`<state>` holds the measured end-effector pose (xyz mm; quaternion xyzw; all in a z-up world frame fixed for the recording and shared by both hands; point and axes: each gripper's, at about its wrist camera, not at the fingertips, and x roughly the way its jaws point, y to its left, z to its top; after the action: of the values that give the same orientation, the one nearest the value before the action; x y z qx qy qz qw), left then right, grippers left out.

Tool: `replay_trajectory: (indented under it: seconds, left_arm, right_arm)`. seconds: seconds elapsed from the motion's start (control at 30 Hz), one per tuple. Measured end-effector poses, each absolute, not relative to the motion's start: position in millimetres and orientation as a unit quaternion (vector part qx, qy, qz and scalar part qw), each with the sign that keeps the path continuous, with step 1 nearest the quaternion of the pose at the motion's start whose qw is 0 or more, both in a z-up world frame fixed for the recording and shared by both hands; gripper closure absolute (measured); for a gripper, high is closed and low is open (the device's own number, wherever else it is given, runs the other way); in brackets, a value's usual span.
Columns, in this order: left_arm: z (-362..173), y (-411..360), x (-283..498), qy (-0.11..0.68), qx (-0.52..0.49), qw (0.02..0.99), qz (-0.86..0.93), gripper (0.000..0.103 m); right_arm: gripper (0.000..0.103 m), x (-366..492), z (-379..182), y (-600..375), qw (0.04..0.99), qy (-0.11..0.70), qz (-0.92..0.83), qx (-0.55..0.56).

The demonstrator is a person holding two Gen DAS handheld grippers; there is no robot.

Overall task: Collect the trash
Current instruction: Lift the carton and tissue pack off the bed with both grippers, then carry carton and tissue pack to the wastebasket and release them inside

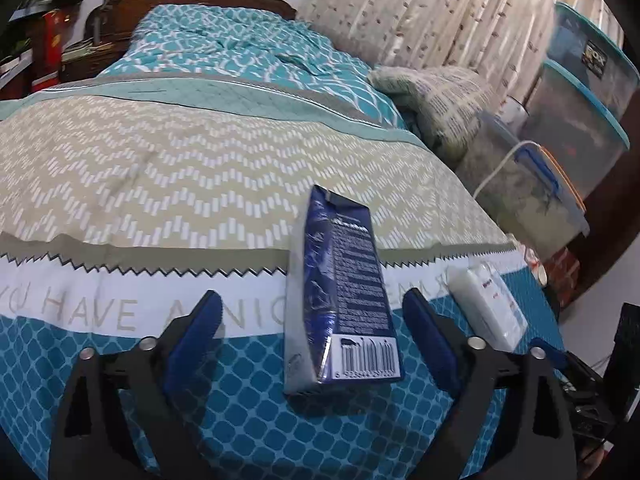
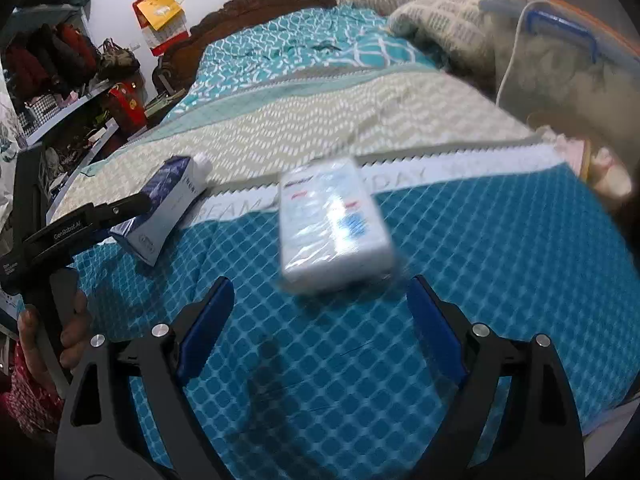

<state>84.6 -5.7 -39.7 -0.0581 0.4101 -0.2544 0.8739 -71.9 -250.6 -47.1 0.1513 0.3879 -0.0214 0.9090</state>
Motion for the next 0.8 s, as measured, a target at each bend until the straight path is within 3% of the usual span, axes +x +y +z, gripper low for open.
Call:
replay_trajectory:
  seconds: [0.3,0.33,0.37,0.6,0.8]
  left_arm:
    - [-35.5,-45.1,75.2,0.407,0.037,0.888,-0.212,0.014]
    - [-35.7,-48.5,76.8,0.408,0.044,0.888,-0.209,0.027]
    - [-37.8,-55.7,78.0,0.416,0.057,0.884,-0.206,0.056]
    - [-26.0,-129.7,85.0,0.439,0.076,0.855,-0.266,0.057]
    - [1.8,-275.8,78.9,0.448,0.067,0.788,-0.417,0.057]
  right_arm:
    - [0.014,-30.4,-50.9,-253.7,0.903,0.418,0.017,0.099]
    - [0.016,-27.4,-52.9,-251.6,0.901,0.424,0.021,0.090]
    - [0.037,-22.9,-56.4,-249.5,0.898,0.432,0.027,0.078]
    - [0.042,-38.3,-48.4,-309.6,0.910,0.391,0.010,0.137]
    - [0.042,-77.3,-36.8,-454.1,0.906,0.320,-0.088,0.263]
